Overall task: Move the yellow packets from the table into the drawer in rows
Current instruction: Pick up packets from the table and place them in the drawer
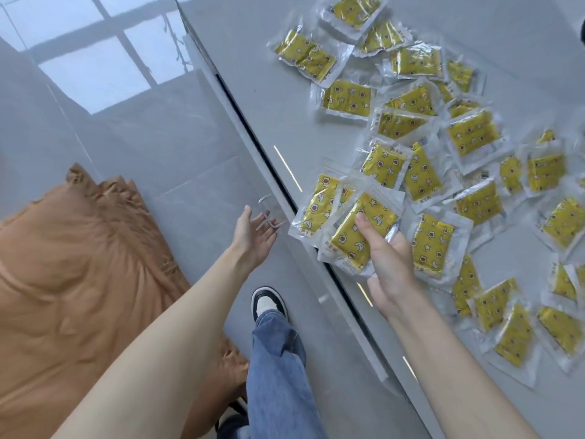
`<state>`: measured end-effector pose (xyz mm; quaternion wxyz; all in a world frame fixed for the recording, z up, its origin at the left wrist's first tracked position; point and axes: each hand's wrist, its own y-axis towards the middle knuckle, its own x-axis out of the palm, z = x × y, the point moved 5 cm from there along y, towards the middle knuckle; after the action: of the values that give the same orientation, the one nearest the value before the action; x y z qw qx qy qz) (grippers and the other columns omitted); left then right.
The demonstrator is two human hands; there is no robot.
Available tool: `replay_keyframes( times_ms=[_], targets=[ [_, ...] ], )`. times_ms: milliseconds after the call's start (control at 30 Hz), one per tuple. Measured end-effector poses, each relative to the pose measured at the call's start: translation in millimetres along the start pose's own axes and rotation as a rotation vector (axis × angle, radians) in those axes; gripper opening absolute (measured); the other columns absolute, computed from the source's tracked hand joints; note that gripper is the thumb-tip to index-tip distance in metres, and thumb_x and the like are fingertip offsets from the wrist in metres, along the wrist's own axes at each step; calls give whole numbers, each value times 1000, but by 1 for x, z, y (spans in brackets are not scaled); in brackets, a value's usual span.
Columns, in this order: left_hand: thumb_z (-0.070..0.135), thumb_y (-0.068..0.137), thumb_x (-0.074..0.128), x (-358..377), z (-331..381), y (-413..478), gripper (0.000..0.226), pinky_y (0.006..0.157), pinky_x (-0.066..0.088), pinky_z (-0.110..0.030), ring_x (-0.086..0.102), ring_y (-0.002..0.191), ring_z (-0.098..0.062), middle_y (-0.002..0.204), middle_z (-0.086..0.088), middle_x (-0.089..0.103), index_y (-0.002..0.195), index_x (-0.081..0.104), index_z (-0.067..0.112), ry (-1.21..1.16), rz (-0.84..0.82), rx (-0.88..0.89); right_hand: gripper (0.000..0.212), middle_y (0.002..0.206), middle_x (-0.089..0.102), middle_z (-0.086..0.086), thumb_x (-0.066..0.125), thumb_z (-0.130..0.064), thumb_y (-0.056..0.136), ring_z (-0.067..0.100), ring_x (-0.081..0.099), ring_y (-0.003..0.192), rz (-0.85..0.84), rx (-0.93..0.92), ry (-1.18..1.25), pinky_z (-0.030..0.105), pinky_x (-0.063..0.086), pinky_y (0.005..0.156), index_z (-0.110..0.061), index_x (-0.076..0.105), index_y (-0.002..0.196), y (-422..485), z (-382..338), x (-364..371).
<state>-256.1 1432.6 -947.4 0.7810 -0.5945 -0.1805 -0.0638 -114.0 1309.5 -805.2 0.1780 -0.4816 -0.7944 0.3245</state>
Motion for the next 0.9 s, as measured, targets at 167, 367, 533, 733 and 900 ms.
replay_keyframes(
  times_ms=[167,367,533,733,900],
  targets=[
    [46,98,33,-42,9,-22,56,116,28,-33,40,136,-22,140,-12,47,138,43,7,-26,47,23,18,107,73,5,70,-17,86,22,69,103,-37,24,22,49,53,93,-18,66,103,-22,9,8],
    [45,97,37,-92,15,-39,59,114,32,-34,45,132,-23,130,-13,51,142,37,6,-82,72,58,27,110,72,9,68,-16,87,24,70,99,-75,49,16,43,57,86,-10,65,114,-50,34,19],
    [42,97,40,-114,21,-53,55,114,31,-35,45,131,-25,122,-14,53,143,35,12,-64,70,71,29,108,72,12,68,-17,87,26,70,98,-100,94,14,45,57,86,-8,64,114,-67,61,23],
    [36,94,48,-114,39,-95,52,110,35,-38,38,134,-20,147,-5,36,143,34,23,343,284,351,33,112,71,11,68,-19,87,26,70,100,-140,194,68,45,56,84,-11,63,119,-87,87,18],
    [29,92,54,-54,54,-186,22,88,40,-25,47,104,-13,105,8,56,111,62,22,1082,211,1131,34,111,72,10,69,-21,86,25,70,98,-136,273,125,41,58,77,-12,63,119,-99,99,13]
  ],
)
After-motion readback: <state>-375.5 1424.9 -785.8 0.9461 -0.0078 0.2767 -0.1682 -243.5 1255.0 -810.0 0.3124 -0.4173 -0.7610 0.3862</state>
